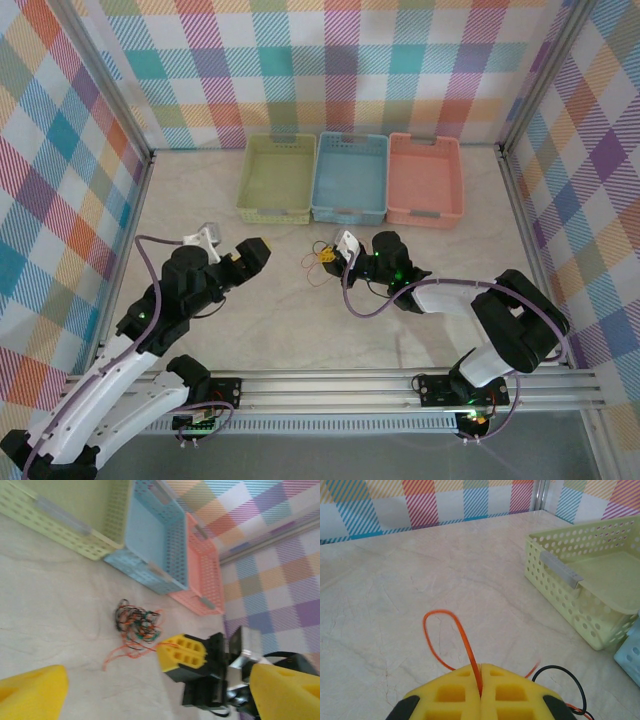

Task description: Untangle the cables

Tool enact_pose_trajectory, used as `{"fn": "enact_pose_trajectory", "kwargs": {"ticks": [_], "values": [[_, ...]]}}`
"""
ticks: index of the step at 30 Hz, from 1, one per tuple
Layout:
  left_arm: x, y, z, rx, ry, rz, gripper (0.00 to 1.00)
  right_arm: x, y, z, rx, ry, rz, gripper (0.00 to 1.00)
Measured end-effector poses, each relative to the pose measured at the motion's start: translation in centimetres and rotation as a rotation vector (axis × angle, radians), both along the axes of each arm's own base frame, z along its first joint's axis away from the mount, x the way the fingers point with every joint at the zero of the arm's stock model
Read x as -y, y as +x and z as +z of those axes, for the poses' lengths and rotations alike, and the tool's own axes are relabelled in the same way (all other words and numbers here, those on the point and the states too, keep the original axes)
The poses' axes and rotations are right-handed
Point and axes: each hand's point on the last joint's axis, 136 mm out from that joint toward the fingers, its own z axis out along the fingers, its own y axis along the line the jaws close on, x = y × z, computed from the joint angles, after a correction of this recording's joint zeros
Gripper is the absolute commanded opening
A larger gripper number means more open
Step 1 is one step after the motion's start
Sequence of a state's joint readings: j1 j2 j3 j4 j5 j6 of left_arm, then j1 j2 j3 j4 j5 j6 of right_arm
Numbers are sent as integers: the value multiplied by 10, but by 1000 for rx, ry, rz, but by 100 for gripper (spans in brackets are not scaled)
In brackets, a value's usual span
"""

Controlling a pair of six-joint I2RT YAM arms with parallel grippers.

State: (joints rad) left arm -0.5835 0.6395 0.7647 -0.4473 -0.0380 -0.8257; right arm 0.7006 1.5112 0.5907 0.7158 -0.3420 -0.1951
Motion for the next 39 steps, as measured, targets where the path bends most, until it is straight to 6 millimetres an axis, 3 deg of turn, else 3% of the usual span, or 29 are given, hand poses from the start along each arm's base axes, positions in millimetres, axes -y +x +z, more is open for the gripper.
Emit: {"fn": "enact_pose_trajectory", "kwargs": {"ticks": [4, 6, 8, 12, 16, 22, 27, 30, 35, 39], "values": [[-9, -5, 14, 41, 79, -8, 98, 0, -1, 0, -3, -1, 6, 0], [-3, -3, 24, 64, 92, -45, 96, -1, -2, 0, -4, 1, 15, 0], [11, 4, 21, 50, 112, -97, 92, -2, -5, 0, -4, 3, 29, 0], [50, 24, -22, -58, 156, -233, 82, -4, -10, 1, -8, 10, 59, 0], [76, 33, -72, -178, 221, -359, 83, -6, -14, 2, -12, 16, 89, 0], [95, 30, -90, -197, 223, -486, 77, -7, -18, 2, -16, 20, 110, 0], [104, 30, -102, -215, 227, -540, 64, -7, -18, 2, -16, 21, 113, 0], [106, 28, -108, -226, 230, -566, 49, -7, -18, 2, -16, 21, 113, 0], [110, 25, -106, -224, 213, -590, 0, -7, -18, 2, -16, 21, 113, 0], [113, 27, -101, -202, 197, -595, 0, -7, -18, 2, -16, 22, 113, 16]]}}
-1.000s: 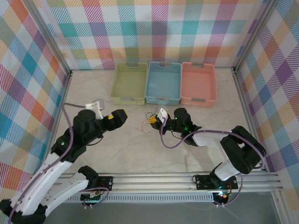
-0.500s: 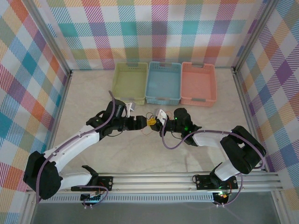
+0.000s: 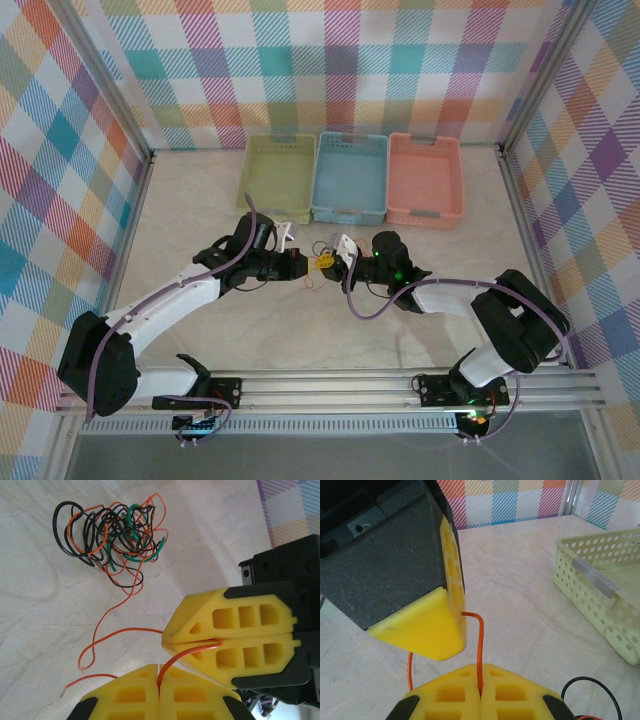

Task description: Untangle the cables

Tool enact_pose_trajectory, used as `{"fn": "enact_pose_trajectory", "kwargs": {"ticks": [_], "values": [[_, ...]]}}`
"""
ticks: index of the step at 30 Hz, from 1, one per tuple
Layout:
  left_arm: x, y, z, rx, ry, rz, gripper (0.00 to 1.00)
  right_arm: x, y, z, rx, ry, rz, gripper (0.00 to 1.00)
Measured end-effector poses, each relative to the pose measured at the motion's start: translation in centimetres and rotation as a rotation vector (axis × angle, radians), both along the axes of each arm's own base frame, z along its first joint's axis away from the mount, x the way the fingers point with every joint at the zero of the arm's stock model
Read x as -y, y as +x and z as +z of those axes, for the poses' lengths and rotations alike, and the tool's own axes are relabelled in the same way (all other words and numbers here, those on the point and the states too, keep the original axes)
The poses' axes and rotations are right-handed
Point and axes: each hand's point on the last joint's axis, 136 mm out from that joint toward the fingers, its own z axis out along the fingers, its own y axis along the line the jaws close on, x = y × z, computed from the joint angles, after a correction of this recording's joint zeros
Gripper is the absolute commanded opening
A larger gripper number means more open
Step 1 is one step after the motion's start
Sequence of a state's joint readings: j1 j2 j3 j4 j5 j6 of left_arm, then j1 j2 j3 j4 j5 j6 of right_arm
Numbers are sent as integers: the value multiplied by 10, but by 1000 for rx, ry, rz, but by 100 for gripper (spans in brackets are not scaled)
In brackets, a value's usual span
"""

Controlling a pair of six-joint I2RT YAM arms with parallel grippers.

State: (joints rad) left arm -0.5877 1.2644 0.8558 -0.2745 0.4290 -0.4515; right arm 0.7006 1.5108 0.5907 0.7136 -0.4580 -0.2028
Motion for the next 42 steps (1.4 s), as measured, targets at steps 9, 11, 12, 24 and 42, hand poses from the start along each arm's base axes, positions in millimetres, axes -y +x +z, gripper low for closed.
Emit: {"fn": "enact_pose_trajectory", "kwargs": {"ticks": [9, 11, 12, 24, 42], "values": [[8, -24, 63, 116, -172, -67, 0, 0, 1, 1, 4, 2, -2, 33], [12, -34, 77, 130, -209, -95, 0, 0, 0, 1, 4, 2, -3, 37], [14, -38, 83, 136, -223, -108, 0, 0, 0, 1, 5, 2, -3, 40], [10, -68, 153, 199, -347, -154, 0, 0, 3, 3, 23, 7, -23, 50], [-11, -92, 227, 303, -436, -140, 0, 8, 24, -15, 9, -85, -141, 14]]}}
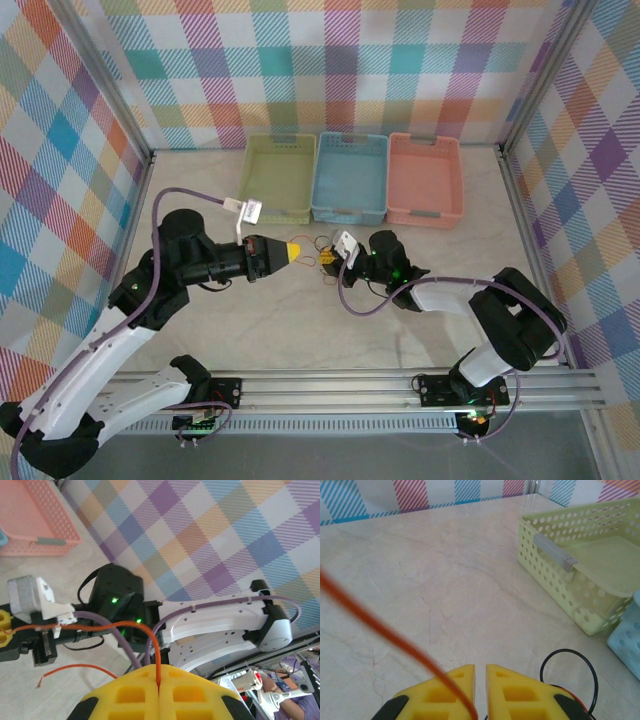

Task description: Untangle the cables

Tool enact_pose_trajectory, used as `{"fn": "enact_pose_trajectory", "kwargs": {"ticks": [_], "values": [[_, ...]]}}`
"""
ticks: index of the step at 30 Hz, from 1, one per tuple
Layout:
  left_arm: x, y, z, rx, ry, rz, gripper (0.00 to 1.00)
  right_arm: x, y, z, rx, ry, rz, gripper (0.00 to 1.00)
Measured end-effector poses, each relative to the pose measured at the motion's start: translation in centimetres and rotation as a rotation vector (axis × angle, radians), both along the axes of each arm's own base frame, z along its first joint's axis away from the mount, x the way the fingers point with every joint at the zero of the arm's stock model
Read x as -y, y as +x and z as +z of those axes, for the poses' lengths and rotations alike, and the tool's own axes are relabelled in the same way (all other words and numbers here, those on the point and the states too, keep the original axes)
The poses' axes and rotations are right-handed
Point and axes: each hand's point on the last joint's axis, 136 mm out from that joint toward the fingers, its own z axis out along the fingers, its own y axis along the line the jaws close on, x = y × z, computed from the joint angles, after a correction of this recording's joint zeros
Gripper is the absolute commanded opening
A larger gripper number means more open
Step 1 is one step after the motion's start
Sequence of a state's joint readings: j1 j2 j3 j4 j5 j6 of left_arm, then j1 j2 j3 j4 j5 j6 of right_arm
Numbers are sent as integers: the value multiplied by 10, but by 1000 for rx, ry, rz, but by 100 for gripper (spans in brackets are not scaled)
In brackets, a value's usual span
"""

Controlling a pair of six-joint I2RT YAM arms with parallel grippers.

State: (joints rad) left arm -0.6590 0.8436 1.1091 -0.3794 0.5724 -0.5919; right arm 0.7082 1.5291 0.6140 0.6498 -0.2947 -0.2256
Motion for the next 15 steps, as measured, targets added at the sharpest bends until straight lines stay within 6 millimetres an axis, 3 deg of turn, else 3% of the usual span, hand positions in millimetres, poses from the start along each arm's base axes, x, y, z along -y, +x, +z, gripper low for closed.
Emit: {"fn": "enact_pose_trajectory", "kwargs": {"ticks": [5, 15], "values": [[-12, -14, 34, 50, -62, 9, 0, 0, 2, -2, -14, -16, -9, 14], [-23, -29, 74, 89, -123, 11, 0, 2, 5, -12, -42, -50, -27, 12]]}}
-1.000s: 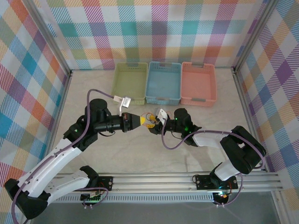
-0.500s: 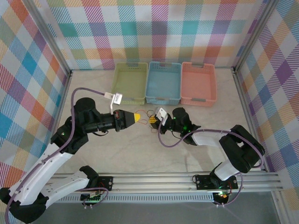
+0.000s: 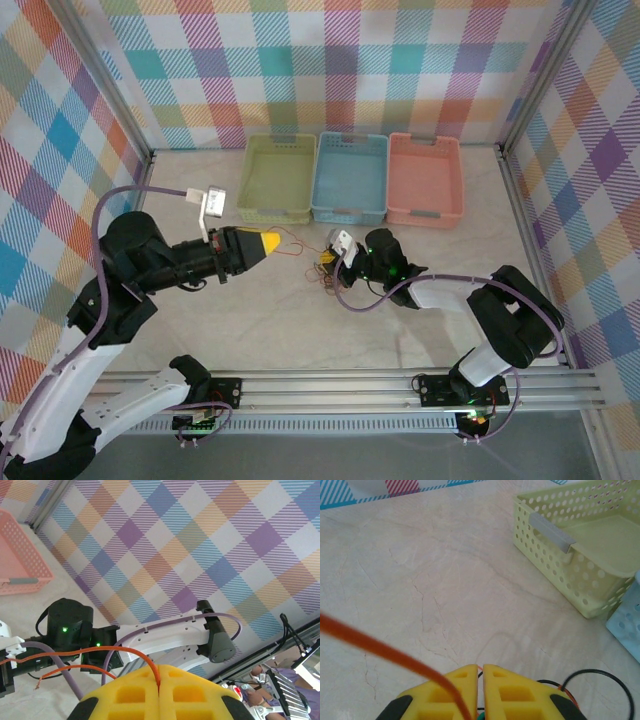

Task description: Untangle the cables

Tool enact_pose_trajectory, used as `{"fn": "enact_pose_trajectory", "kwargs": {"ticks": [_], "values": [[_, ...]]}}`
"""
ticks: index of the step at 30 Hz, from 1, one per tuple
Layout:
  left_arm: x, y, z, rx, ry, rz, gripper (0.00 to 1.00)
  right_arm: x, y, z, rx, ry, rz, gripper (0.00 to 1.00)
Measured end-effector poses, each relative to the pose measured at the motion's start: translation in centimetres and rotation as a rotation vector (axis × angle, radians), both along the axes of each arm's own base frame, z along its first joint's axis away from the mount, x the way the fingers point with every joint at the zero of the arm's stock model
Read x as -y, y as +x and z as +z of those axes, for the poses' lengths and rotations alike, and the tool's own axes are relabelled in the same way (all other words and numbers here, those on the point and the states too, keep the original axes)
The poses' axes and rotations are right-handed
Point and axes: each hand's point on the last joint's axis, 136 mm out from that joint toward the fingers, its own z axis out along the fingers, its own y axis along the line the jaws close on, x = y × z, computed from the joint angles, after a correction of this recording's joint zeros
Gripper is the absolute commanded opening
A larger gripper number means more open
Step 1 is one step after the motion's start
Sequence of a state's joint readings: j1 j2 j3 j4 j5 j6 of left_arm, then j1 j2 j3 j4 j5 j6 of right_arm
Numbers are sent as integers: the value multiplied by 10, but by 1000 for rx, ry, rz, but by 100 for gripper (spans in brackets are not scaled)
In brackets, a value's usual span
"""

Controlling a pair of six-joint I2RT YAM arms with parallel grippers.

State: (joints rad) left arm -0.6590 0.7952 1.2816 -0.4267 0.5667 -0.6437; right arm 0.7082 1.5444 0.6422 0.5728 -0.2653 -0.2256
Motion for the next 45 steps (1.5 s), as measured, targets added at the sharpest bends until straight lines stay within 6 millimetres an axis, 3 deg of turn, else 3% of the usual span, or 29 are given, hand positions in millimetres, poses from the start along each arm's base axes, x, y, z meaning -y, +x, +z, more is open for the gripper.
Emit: {"fn": "enact_pose_trajectory", "kwargs": {"ticks": [13, 34, 45], "values": [[-20, -26, 61, 97, -91, 2, 0, 1, 3, -6, -11, -20, -17, 12], [-18, -27, 61, 17, -129, -22, 0, 11, 28, -7, 7, -84, -158, 12], [-29, -44, 78, 31, -198, -40, 0, 25, 40, -23, -15, -150, -261, 15]]}}
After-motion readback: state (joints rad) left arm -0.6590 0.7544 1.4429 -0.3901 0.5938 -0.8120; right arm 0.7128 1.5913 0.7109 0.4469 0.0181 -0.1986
